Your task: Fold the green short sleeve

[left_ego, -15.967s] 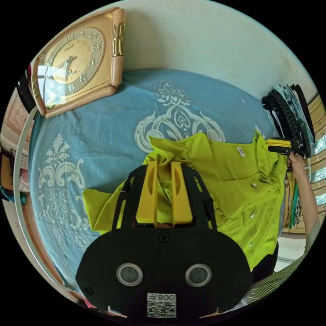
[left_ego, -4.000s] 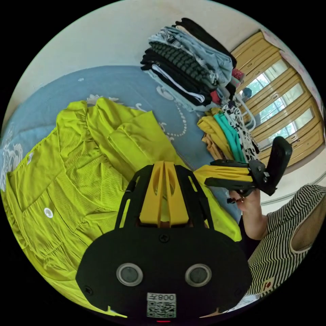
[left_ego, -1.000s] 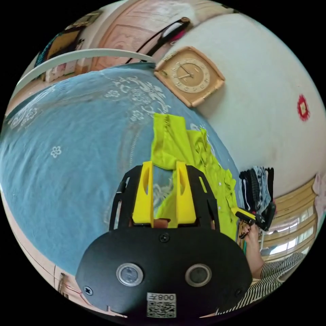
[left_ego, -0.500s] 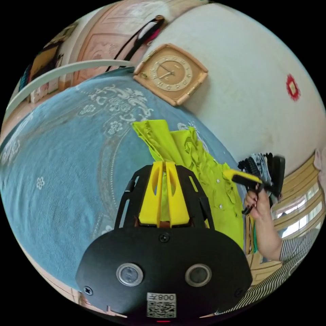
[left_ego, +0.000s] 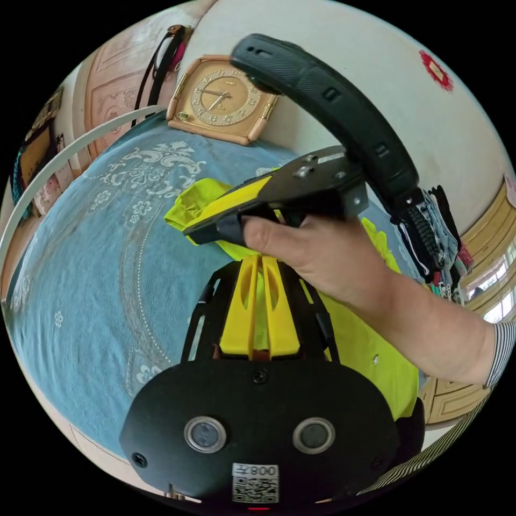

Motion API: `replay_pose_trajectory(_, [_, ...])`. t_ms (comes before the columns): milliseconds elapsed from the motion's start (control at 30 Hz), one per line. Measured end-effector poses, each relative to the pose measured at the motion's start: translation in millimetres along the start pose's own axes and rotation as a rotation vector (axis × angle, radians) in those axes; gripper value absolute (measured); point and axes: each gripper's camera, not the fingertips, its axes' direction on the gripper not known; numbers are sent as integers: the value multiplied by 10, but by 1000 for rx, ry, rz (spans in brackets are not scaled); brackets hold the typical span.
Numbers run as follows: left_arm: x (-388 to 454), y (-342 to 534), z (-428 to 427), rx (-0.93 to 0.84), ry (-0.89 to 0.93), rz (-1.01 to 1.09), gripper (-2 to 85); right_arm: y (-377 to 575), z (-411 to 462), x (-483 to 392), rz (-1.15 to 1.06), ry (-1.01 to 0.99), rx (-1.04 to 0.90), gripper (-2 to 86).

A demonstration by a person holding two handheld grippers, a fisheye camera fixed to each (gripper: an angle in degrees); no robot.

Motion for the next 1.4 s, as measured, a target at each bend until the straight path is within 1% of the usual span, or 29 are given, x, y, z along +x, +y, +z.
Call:
replay_pose_trajectory(167, [17,187,-85,14,31,-32,14,-147,123,-84,-64,122,-14,29])
replay_pose_trajectory(233, [55,242,-138,21,27,-37,14,-162,125,-20,-50,95,-10,20])
replay_pose_trajectory(333, [183,316,-313,66,5,-19,15,-56,-95,327,72,-63,105,15])
replay_pose_trajectory(400, [336,356,-502,131,1,24,14,201,-379,784,197,-252,245,14])
replay_pose_trajectory(500, [617,376,-656,175,-22,125,14,695,-516,1298,336,-424,357,13])
replay_pose_trajectory(600, [958,421,-587,136,-54,252,14,1187,-353,1620,469,-525,368,12])
replay_pose_trajectory(667, [1131,473,-474,95,-69,309,13,1420,-184,1734,537,-555,340,11])
replay_pose_trajectory(733, [1265,532,-389,67,-84,345,12,1596,-34,1823,579,-606,324,10])
replay_pose_trajectory(800, [1378,601,-345,55,-103,371,12,1773,48,1909,610,-648,349,10])
replay_pose_trajectory(967, [1497,690,-256,11,-121,402,10,2028,186,1992,626,-632,277,7])
replay_pose_trajectory(1067, [1561,759,-113,-55,-124,427,9,2295,256,2034,678,-662,279,4])
replay_pose_trajectory(1133, [1586,814,-70,-68,-119,430,11,2438,245,2045,700,-647,280,3])
replay_pose_trajectory(1233, [1591,895,-67,-59,-57,422,16,2648,142,2078,746,-582,300,2])
replay_pose_trajectory(1267, [1568,922,-79,-51,-6,403,17,2715,69,2073,752,-557,318,1])
replay_pose_trajectory(1300, [1536,950,-105,-33,47,387,18,2768,-28,2044,744,-521,344,1])
replay_pose_trajectory(1400, [1439,1020,-175,28,107,338,18,2832,-238,1898,689,-432,377,1])
